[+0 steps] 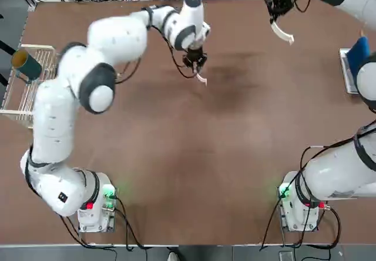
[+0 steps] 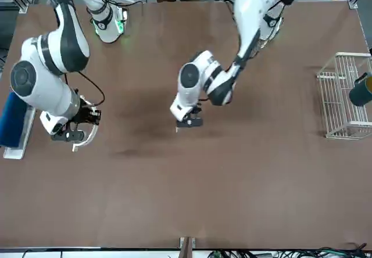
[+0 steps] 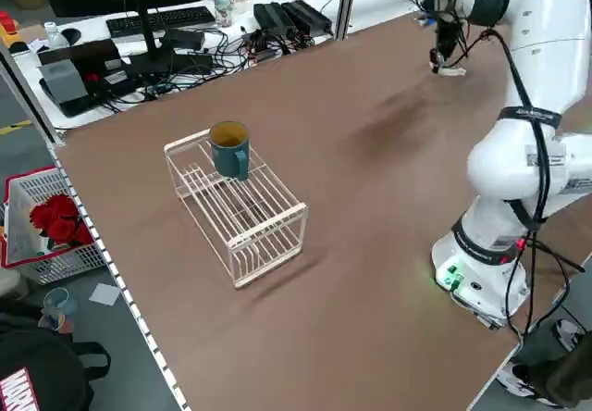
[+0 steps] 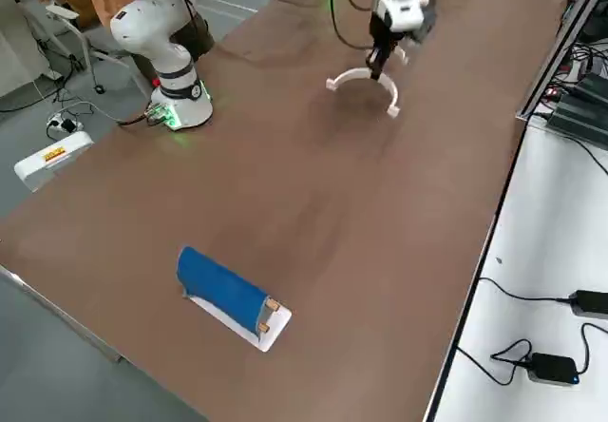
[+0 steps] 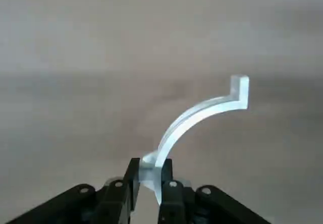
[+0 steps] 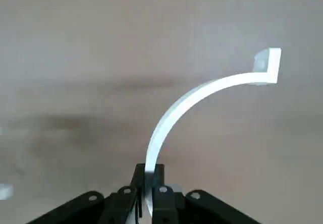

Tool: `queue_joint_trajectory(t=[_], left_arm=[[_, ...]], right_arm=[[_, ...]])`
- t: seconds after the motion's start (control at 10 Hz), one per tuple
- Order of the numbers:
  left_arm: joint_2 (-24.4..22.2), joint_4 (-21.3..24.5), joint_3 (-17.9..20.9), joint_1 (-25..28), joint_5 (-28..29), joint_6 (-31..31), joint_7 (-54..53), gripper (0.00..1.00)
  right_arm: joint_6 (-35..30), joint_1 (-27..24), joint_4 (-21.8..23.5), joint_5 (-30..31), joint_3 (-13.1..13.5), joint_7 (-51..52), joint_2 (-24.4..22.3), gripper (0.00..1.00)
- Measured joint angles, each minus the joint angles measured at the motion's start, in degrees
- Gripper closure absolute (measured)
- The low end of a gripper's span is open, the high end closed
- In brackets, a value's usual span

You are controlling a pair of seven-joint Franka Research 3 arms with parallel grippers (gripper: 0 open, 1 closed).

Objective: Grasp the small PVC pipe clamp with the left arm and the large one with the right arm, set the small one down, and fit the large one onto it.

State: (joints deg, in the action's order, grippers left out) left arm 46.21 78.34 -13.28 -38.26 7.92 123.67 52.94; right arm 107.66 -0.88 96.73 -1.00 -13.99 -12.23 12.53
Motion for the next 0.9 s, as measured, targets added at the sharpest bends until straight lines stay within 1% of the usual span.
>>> queue_joint_trajectory(t=[0.1,0.2,0.3,0.4,0.6,0.8,0.9], left_arm=[[2.6,-1.1,2.1,-2.7,0.0,3.1,0.5,0.79],[4.7,-1.7,2.8,-3.8,0.0,5.7,1.5,0.79],[6.3,-1.9,2.9,-3.8,0.0,7.8,2.5,0.79],[7.2,-2.1,2.9,-3.6,0.0,9.1,2.9,0.79],[7.4,-2.4,3.2,-3.5,0.0,9.4,2.8,0.78],[7.4,-3.1,3.4,-3.4,0.0,9.5,2.4,0.52],[7.2,-3.6,3.5,-3.4,0.0,9.5,2.4,0.37]], right_arm=[[-0.2,0.1,-2.5,0.0,-0.9,-0.8,0.8,0.91],[-0.2,0.2,-4.9,0.0,-1.8,-1.8,2.5,0.91],[-0.2,0.4,-6.9,-0.1,-2.8,-4.1,4.5,0.91],[-0.1,0.7,-8.4,-0.1,-4.1,-7.2,6.4,0.91],[0.0,2.2,-10.4,0.0,-7.1,-12.6,9.6,0.91],[1.7,4.1,-10.9,0.1,-9.3,-18.0,11.8,0.91],[3.0,4.7,-10.9,0.1,-10.1,-19.0,12.8,0.91]])
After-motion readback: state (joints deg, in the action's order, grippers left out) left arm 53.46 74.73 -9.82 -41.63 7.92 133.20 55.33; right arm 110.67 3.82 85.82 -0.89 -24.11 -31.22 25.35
